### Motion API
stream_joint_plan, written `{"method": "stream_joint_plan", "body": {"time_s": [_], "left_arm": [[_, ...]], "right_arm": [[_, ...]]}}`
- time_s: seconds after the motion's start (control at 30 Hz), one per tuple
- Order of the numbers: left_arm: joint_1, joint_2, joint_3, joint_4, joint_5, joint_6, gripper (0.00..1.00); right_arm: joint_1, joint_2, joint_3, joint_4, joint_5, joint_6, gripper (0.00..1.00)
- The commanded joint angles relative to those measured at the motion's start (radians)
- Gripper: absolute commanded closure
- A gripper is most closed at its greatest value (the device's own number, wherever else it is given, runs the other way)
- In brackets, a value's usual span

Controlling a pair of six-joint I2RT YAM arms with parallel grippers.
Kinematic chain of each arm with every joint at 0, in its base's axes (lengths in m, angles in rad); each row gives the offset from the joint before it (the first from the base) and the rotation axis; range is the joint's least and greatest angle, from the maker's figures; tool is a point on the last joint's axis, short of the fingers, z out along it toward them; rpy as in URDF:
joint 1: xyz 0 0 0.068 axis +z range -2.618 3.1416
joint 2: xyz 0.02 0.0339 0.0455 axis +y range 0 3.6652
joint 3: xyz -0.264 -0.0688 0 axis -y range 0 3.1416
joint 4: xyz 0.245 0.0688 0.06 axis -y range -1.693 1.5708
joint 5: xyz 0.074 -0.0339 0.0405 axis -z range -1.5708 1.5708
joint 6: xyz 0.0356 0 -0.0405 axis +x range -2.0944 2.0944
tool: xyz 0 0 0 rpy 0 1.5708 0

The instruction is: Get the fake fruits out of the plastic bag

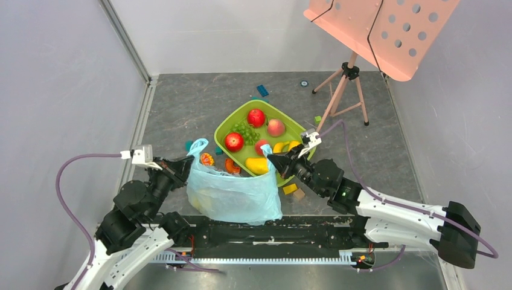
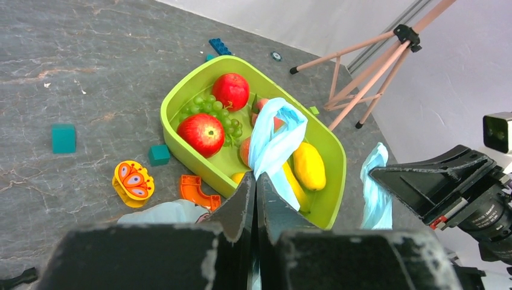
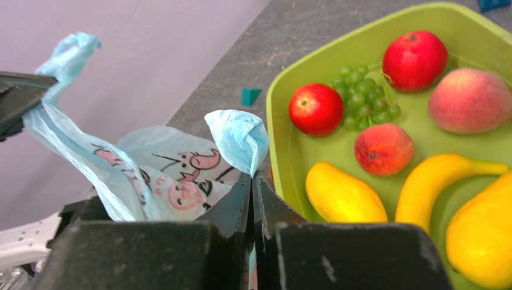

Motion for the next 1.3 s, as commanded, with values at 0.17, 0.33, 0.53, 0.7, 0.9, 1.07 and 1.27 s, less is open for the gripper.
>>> {"method": "stream_joint_plan", "body": {"time_s": [0.17, 0.33, 0.53, 0.7, 0.9, 1.07, 1.27], "left_arm": [[-0.003, 0.146, 0.274, 0.029, -0.036, 0.095, 0.98], [-0.003, 0.223, 0.355, 0.043, -0.064, 0.159, 0.98], [-0.003, 0.254, 0.36, 0.094, -0.055, 0.218, 0.98], [-0.002, 0.296, 0.412, 0.116, -0.112, 0.263, 0.97], [-0.003, 0.399, 0.534, 0.096, -0.226, 0.33, 0.98], [-0.003, 0.485, 0.602, 0.108, -0.283, 0.396, 0.98], [-0.002, 0.543, 0.668, 0.178, -0.311, 0.494, 0.98]], "right_arm": [[0.0, 0.074, 0.342, -0.088, -0.086, -0.112, 1.0], [0.0, 0.124, 0.447, -0.129, -0.057, -0.181, 1.0], [-0.003, 0.199, 0.553, -0.179, -0.029, -0.26, 1.0], [-0.033, 0.278, 0.66, -0.204, -0.07, -0.276, 1.0], [-0.089, 0.415, 0.831, -0.23, -0.182, -0.268, 1.0], [-0.147, 0.55, 1.02, -0.286, -0.262, -0.263, 1.0], [-0.19, 0.704, 1.235, -0.298, -0.394, -0.308, 1.0]]}}
